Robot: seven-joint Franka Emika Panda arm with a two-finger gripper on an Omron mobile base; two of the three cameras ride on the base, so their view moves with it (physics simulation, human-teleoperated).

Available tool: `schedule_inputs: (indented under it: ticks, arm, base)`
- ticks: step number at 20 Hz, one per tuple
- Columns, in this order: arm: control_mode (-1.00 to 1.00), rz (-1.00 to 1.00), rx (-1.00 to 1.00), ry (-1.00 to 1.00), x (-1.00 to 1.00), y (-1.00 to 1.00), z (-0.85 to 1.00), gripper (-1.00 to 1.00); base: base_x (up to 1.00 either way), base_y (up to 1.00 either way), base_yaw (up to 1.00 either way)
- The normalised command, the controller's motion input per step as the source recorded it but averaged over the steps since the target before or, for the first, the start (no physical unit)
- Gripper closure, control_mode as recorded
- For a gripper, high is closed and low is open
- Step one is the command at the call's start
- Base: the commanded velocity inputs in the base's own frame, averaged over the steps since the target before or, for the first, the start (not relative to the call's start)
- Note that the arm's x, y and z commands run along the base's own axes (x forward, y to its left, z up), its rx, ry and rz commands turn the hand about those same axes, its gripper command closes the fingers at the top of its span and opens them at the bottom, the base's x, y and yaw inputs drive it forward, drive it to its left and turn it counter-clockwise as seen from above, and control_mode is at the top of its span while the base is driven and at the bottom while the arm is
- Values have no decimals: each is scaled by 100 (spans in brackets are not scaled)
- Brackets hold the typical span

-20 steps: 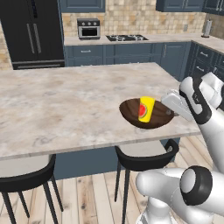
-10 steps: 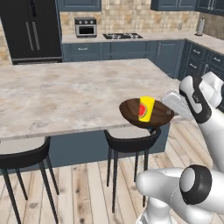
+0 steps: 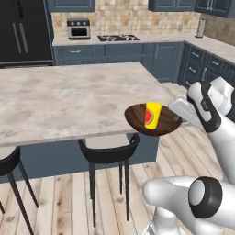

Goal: Place the cup inside the bowl on the dining table and move the bowl to any counter.

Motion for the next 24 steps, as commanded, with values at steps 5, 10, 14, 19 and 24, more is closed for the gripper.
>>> schedule_inputs:
  ticks: [5, 10, 14, 19, 24]
  arm:
    - [100, 0, 0, 0, 0, 0, 0, 100]
    - [100, 0, 0, 0, 0, 0, 0, 100]
    - [100, 0, 0, 0, 0, 0, 0, 100]
    - [100, 0, 0, 0, 0, 0, 0, 100]
    - [100, 0, 0, 0, 0, 0, 0, 100]
  base:
    - [0, -86, 0]
    - [0, -79, 0]
    - [0, -77, 0]
    - [0, -74, 0]
    - [23, -48, 1]
